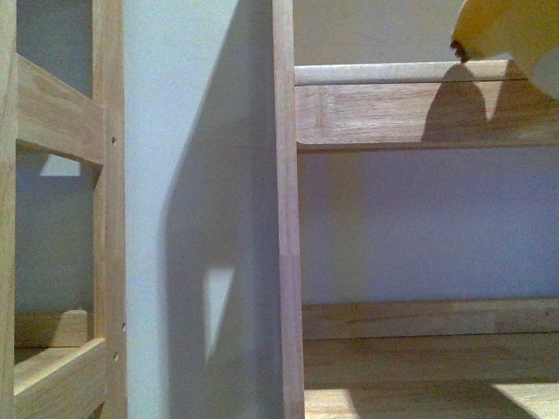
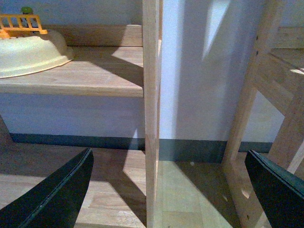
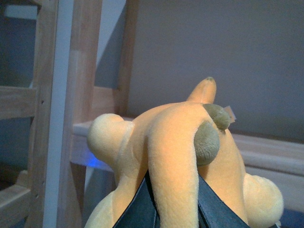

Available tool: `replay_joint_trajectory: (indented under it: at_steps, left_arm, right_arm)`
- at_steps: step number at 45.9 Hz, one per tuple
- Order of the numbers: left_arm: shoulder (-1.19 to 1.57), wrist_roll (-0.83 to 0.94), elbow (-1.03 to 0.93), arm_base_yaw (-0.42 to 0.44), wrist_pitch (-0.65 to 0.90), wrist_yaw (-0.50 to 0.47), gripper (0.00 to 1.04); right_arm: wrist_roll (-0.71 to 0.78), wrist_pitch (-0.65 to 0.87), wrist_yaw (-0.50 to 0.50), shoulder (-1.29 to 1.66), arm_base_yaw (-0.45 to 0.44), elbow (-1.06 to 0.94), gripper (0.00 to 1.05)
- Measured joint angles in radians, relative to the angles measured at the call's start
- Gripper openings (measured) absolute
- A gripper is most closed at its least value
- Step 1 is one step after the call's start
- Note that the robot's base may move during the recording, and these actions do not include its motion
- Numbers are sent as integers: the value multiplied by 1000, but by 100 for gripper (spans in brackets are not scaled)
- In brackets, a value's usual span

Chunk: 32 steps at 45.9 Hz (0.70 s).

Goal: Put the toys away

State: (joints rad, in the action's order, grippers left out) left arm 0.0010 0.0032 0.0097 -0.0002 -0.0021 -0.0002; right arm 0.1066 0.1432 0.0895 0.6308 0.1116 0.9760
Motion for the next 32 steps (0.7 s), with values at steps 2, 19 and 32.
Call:
replay_joint_trajectory:
  at_steps: [2,19,32]
  left_arm:
    - [0,0,0,0,0,0,99]
    - [0,0,0,0,0,0,99]
    - [0,0,0,0,0,0,99]
  right_arm:
    - [-5,-11,32,24,-24,47,7]
    - [-195,-64,311,166,-381,307,7]
    - [-248,-31,318,316,-413,398,7]
